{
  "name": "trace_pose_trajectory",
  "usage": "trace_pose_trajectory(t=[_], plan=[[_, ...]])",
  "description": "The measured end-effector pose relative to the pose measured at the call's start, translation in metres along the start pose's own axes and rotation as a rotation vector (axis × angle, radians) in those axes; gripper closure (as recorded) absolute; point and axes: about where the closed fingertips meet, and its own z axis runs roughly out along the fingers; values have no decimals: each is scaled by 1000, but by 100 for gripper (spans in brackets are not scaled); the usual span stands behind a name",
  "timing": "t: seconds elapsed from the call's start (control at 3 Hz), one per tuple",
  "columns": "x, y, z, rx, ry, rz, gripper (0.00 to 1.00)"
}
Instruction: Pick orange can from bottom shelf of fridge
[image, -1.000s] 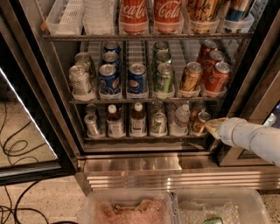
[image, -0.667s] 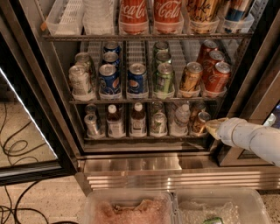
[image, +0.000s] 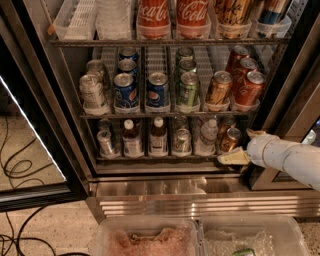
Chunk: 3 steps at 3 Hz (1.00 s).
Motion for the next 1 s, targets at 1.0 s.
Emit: trace_pose_trajectory(t=[1.0], plan=[[9, 33, -20, -77, 17, -11, 0]])
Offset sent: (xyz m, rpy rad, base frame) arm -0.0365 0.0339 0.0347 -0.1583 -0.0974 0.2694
